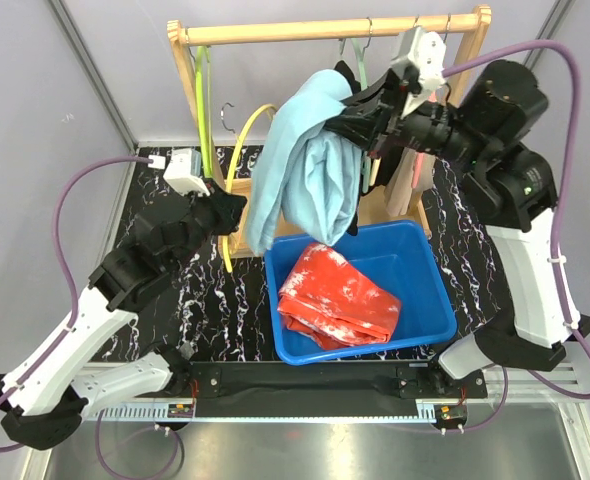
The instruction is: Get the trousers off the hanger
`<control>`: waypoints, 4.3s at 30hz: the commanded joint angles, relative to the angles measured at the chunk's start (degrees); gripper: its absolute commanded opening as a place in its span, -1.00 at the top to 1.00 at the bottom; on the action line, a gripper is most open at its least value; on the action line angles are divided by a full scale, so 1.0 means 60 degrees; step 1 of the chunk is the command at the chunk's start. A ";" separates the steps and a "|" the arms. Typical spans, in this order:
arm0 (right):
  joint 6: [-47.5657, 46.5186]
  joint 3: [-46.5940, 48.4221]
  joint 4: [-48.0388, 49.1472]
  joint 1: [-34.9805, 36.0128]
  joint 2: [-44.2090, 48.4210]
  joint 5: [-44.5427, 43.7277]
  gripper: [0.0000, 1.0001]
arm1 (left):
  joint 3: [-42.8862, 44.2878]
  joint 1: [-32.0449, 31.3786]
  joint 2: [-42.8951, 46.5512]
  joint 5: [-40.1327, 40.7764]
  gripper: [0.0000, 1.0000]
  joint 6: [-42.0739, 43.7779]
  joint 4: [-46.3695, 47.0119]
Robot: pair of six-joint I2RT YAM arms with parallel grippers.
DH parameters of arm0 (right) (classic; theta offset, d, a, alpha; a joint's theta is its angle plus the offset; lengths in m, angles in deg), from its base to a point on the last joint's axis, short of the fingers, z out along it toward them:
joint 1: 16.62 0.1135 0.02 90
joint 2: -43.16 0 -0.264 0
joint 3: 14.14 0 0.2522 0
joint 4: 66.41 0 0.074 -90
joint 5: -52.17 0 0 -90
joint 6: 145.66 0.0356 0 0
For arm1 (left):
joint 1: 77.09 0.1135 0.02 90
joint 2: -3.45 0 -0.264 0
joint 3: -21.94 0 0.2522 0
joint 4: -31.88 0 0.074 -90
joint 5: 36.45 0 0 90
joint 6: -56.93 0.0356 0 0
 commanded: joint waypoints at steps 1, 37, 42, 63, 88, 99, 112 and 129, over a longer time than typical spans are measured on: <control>0.0137 0.1202 0.1191 -0.0130 0.0090 0.0473 1.00 | -0.0093 0.0045 -0.0004 0.0499 1.00 0.0217 0.0295; -0.2295 -0.9138 -0.1183 -0.4773 0.8497 -0.1269 1.00 | 0.1517 0.0045 -0.0106 0.0309 1.00 0.1462 -0.0510; -0.2470 -0.9240 -0.1299 -0.5081 0.8717 -0.1518 1.00 | 0.1738 0.0045 -0.0297 0.0207 1.00 0.1448 -0.0584; -0.3598 -0.9636 -0.0536 -0.5301 0.8498 -0.3343 1.00 | 0.1167 0.0045 0.0479 0.0338 1.00 0.1316 -0.0599; -0.2206 -1.4412 0.1721 -0.1639 0.6738 0.1207 -0.99 | 0.1884 0.0030 0.0012 0.0060 1.00 0.1550 -0.0364; -0.1871 -1.4835 0.0502 -0.4245 0.8848 0.0005 -0.99 | 0.3640 0.0132 -0.1424 0.0602 1.00 0.1915 -0.0423; -0.1050 -1.5994 0.1586 -0.6004 1.0095 -0.1124 -0.99 | 0.6278 0.2739 -0.3812 -0.1682 1.00 0.0701 -0.0701; -0.0933 -1.6198 0.1923 -0.6107 1.0080 -0.1095 -0.99 | 0.5706 0.3062 -0.3066 -0.2298 -0.06 0.0159 -0.1682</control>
